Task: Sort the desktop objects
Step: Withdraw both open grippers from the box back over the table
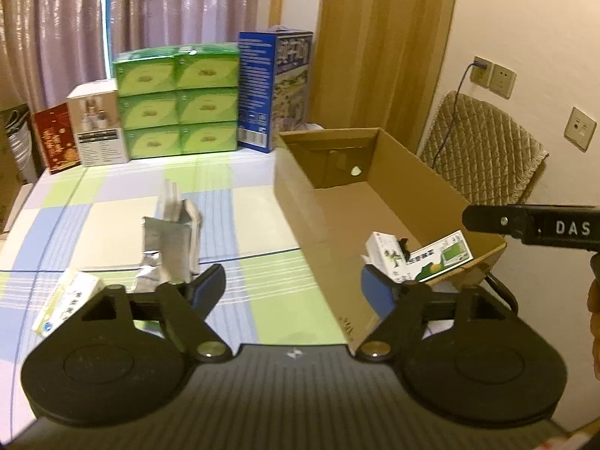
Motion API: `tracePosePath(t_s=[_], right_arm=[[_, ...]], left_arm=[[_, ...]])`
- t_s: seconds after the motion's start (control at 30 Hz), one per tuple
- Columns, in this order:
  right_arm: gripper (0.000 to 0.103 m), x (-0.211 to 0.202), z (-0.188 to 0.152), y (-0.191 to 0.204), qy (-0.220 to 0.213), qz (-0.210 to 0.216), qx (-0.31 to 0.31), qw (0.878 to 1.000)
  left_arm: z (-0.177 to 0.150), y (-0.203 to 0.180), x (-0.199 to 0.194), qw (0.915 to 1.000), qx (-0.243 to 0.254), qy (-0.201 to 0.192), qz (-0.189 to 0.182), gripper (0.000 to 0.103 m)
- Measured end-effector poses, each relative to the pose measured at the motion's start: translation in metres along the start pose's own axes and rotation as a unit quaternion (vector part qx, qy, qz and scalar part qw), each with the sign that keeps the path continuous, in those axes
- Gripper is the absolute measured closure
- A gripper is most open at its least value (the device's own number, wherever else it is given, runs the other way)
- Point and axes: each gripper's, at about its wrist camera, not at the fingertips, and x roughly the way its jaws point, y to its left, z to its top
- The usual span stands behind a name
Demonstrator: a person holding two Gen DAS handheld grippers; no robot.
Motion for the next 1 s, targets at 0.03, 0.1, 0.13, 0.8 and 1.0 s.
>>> tracePosePath(t_s=[0.03,0.1,0.13,0.8,1.0], right_arm=[[0.023,-0.001,-0.002,0.004,-0.001,0.004,-0.001,1.0],[0.016,-0.003,-0.004,0.012,-0.004,0.011,-0.004,1.0],[0.015,-0.004,-0.005,0.016,-0.004,0.013,-0.006,1.0],[0.002,0.006,-0.03,0.075,-0.004,0.043,-0.033,0.998],[0.002,0.02,-0.034,0.098,-0.006,0.076,-0.032,0.997]], left_arm=[[-0.002,0.004,-0.004,1.0,-0.002,-0.001,0.003,0.023],[-0.007,0.011,-0.01,0.9999,-0.006,-0.002,0.01,0.021],[-0.009,0.014,-0.013,0.9999,-0.008,-0.001,0.013,0.02],[-0.049,0.089,-0.054,0.9953,-0.023,-0.007,0.093,0.001],[-0.063,0.126,-0.065,0.9907,-0.043,-0.008,0.129,0.001]])
